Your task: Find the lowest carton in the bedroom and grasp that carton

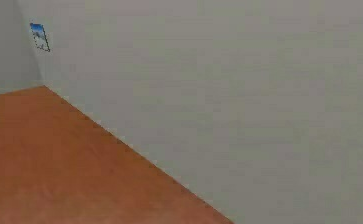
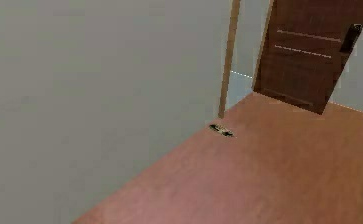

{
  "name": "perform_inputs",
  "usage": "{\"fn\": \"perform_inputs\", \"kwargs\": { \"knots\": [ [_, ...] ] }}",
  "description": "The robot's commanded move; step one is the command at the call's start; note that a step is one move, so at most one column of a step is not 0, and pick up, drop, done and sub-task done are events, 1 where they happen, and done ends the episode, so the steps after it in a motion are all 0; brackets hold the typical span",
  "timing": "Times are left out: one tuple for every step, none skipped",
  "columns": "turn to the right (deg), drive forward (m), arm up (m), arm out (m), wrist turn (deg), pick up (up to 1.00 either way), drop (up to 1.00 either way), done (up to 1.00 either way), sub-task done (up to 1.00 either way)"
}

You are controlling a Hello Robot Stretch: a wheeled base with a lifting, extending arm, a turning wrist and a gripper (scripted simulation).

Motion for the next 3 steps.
{"fn": "perform_inputs", "kwargs": {
  "knots": [
    [0.0, 0.5, 0.0, 0.0, 0.0, 0.0, 0.0, 0.0, 0.0],
    [-45.0, 0.0, 0.0, 0.0, 0.0, 0.0, 0.0, 0.0, 0.0],
    [0.0, 0.75, 0.0, 0.0, 0.0, 0.0, 0.0, 0.0, 0.0]
  ]
}}
